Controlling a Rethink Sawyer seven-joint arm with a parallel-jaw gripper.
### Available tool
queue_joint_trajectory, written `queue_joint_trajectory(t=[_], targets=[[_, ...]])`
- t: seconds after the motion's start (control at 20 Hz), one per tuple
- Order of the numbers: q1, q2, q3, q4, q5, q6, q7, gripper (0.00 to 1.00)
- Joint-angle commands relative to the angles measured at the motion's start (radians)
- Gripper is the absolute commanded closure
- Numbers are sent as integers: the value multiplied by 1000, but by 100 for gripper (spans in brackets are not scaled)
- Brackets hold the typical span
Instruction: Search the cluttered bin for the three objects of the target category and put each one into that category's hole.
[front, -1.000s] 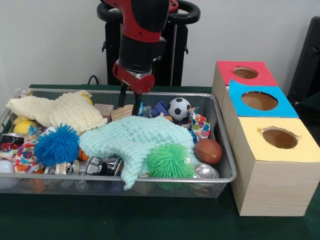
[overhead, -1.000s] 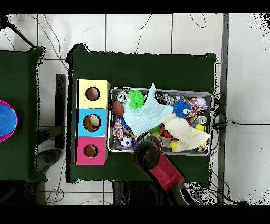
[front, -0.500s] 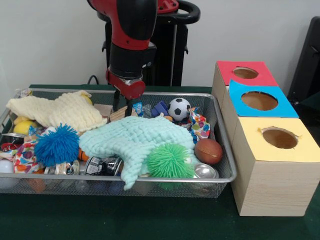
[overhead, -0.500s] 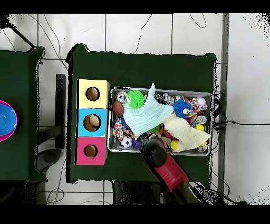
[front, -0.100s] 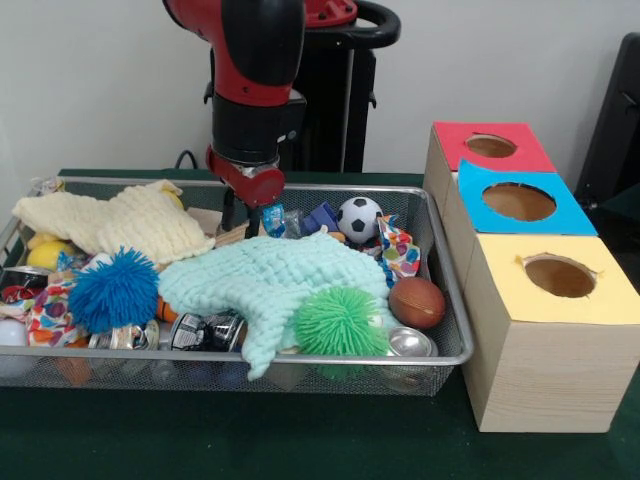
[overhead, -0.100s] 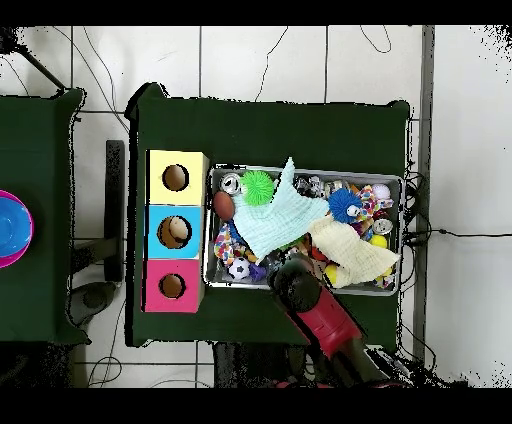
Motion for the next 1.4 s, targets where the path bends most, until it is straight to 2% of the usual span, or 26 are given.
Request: queue_joint_trajectory(t=[0.05,0.15,0.2,0.4,0.55,0.7,1.05,1.25,1.3,1.4], targets=[[9,133,126,-111,42,37,233,0],[10,143,127,-114,40,22,237,0],[23,143,111,-121,40,25,225,100],[57,145,75,-130,49,-21,229,100],[89,132,39,-139,68,15,210,100],[65,107,53,-130,47,39,211,100],[48,6,20,-82,22,143,173,100],[16,4,66,-36,-3,99,205,100],[14,5,69,-30,-8,88,208,0],[40,9,47,-33,9,82,216,0]])
